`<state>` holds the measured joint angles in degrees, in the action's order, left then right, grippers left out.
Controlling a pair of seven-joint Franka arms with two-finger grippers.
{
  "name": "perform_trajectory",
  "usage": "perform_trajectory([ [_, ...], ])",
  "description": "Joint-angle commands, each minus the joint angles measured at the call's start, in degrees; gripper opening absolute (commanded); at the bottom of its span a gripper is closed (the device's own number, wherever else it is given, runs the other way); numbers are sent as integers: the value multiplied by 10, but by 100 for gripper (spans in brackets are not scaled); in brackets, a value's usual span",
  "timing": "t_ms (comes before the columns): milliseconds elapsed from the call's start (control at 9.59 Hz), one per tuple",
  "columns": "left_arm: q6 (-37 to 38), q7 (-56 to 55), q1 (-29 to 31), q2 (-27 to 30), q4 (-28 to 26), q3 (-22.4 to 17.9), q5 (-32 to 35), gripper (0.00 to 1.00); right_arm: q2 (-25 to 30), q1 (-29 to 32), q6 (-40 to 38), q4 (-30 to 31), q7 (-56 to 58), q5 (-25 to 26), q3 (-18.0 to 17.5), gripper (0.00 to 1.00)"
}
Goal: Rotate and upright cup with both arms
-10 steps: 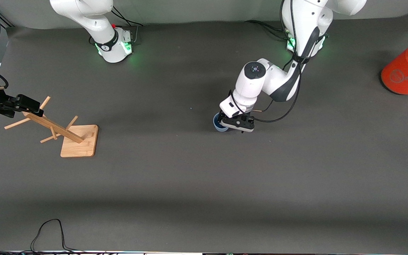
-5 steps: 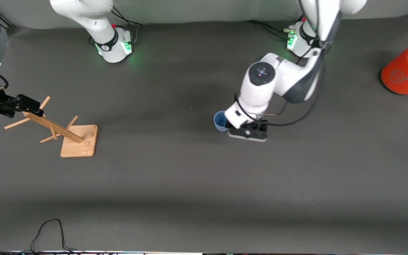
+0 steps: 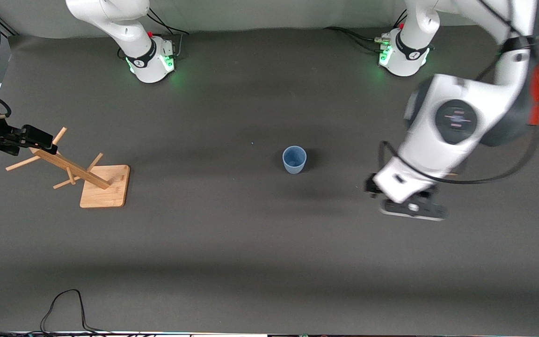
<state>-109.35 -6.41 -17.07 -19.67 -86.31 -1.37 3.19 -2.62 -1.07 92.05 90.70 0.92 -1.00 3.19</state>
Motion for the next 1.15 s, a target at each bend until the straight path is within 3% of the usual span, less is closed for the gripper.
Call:
perform_trajectory([
  [0,72,45,42,36,14,6,1,100,3,4,3,3,13,5,-3,100],
  [521,140,55,114,108,3,8,-10,100,3,4,3,3,14,5,-3,100],
  [730,129,71,134,137,-45,6,-11,100,3,4,3,3,13,5,-3,100],
  [938,107,71,131,202,-125,1,-18,100,2,4,3,3,13,5,-3,100],
  [1043,106,71,116,214,-137,-24,-20,100,1,4,3,3,13,5,-3,100],
])
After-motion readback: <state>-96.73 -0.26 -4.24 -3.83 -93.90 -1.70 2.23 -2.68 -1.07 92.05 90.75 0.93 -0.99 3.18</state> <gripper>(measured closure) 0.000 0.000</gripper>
